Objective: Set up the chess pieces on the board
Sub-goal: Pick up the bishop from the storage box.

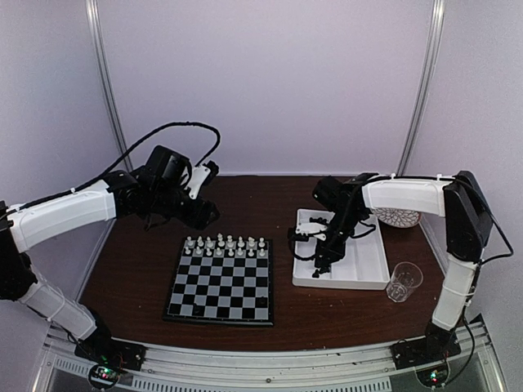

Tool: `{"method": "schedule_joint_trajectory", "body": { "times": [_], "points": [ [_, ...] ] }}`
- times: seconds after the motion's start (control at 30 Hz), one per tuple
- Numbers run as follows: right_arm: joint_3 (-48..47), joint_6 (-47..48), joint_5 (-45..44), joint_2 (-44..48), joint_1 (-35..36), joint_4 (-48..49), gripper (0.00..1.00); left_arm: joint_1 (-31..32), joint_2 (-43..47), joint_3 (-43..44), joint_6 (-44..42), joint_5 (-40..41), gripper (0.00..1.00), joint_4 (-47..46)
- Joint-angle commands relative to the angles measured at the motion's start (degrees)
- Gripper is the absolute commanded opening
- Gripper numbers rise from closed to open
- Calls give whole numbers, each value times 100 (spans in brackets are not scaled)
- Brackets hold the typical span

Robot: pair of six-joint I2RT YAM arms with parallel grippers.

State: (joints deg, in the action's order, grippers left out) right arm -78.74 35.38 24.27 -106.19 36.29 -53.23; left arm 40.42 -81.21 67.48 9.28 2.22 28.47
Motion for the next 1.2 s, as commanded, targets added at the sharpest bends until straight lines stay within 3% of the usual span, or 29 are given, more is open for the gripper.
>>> {"method": "schedule_joint_trajectory", "body": {
  "times": [0.0, 0.5, 1.17],
  "points": [
    [-217, -101, -228, -150, 93, -131, 22, -56, 107, 43, -70, -109, 61, -240],
    [-145, -188, -195, -355, 210, -146, 20, -114, 65, 63, -34, -222, 61, -219],
    [-209, -285, -321, -509, 247, -181, 9, -114, 57, 81, -17, -305, 60, -168]
  ]
}}
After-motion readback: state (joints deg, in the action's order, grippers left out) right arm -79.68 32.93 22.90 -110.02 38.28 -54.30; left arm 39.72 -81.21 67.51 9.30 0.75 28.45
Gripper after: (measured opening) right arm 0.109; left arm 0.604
